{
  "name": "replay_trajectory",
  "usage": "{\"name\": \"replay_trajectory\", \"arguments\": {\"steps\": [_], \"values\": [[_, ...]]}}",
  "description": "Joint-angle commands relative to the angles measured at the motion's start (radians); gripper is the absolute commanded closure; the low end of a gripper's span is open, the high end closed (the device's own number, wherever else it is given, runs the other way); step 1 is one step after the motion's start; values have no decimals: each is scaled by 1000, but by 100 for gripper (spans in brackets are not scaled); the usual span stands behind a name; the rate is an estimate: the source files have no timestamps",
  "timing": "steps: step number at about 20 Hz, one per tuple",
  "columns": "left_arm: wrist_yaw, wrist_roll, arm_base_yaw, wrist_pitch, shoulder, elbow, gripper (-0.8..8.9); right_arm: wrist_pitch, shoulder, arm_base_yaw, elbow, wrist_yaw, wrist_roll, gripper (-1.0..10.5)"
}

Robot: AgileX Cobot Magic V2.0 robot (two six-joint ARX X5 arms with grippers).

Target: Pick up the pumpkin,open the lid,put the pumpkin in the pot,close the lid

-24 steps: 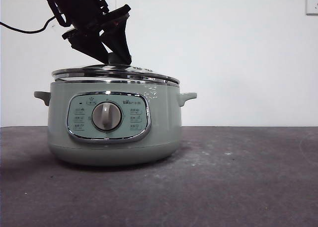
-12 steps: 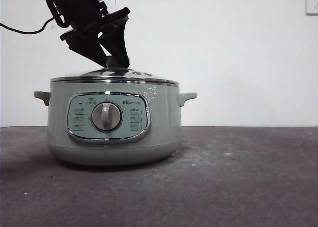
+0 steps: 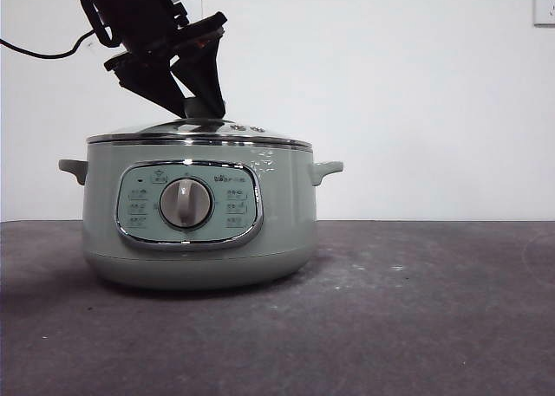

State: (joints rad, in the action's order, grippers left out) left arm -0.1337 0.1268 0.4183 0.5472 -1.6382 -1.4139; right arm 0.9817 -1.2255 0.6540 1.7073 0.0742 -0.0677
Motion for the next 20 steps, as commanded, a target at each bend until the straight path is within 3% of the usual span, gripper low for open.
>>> {"name": "replay_trajectory", "arguments": {"steps": [1,10,14,18,20], "values": [[2,5,1,24,1,-1,301,38,2,2,0,-45,18,352],[1,5,1,91,105,-1,301,157,2,2,0,-231,26,352],[-12,4,1,249,237,-1,312,217,2,3,0,-274,26,352],[-118,-2,1,444,389,-1,320,288,2,3,0,-312,25,364],[-161,-3,1,509,453,-1,505,318,2,3,0,-313,25,523]]}}
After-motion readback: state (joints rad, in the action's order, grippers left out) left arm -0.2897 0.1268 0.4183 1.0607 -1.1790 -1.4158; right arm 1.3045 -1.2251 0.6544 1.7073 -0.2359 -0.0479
